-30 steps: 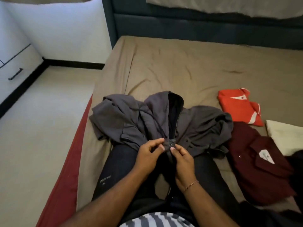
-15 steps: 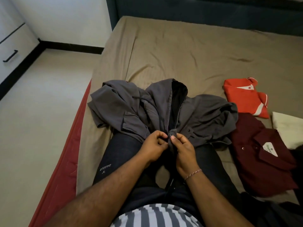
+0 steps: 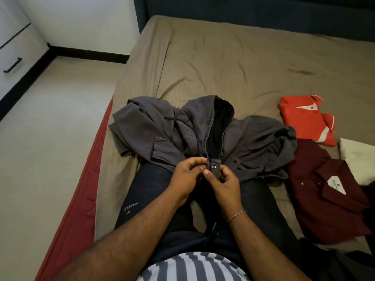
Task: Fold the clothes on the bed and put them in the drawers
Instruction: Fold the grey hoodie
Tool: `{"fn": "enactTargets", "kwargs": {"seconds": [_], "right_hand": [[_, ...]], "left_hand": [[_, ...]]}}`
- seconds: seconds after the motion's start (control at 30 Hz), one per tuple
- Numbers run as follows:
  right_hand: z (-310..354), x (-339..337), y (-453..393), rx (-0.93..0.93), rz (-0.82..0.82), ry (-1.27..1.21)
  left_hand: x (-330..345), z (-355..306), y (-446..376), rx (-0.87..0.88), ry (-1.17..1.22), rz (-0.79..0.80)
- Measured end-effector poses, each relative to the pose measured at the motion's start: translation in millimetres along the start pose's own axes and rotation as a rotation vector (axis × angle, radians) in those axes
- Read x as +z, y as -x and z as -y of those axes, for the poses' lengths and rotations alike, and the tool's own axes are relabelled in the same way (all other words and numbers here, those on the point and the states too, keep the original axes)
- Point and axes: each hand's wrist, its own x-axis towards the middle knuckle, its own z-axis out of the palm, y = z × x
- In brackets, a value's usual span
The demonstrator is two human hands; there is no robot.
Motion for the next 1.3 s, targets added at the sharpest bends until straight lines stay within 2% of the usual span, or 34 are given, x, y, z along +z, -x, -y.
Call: {"fn": "enactTargets", "kwargs": {"seconds": [0.1, 0.2, 0.27, 0.37, 0.43, 0.6, 0.8, 0.9, 1.03, 1.17, 1.3], "right_hand": [[0.7, 2.0, 2.1, -0.037, 0.022, 0.038], [-2.9, -0.6, 1.2, -0.026, -0.065, 0.055], [-3.0, -2.3, 0.0, 0.007, -0.088, 0.021], [-1.6, -3.5, -1.0, 0.068, -0.082, -0.069], [-0.3, -4.0, -1.0, 0.101, -0.084, -0.130], [3.2, -4.1, -0.1, 0.095, -0.038, -0.187], [8.9, -4.2, 2.1, 0.076, -0.024, -0.236], [9.9, -3.5, 0.9, 0.069, -0.074, -0.179], [8.9, -3.4, 0.9, 0.010, -0.125, -0.138], [5.7, -4.5, -0.3, -0.104, -0.161, 0.082], [1.5, -3.6, 1.4, -0.145, -0.169, 0.193]], "left_hand": [[-1.9, 2.3, 0.2, 0.063, -0.023, 0.001], [-1.6, 3.8, 1.1, 0.101, -0.095, 0.020], [-1.1, 5.9, 2.6, 0.159, -0.236, -0.002], [0.9, 9.7, 4.8, 0.238, -0.587, -0.090], [2.7, 11.6, 5.5, 0.229, -0.683, -0.063], [-1.2, 5.8, 1.2, 0.235, -0.491, -0.026], [-2.5, 0.2, 4.7, 0.249, -0.440, 0.054], [-3.9, -1.6, 6.1, 0.347, -0.429, -0.032], [-1.1, 0.4, 7.1, 0.508, -0.614, -0.177], [0.6, 2.9, 4.0, 0.490, -0.729, -0.351], [2.9, 3.8, 2.5, 0.509, -0.715, -0.321]]}}
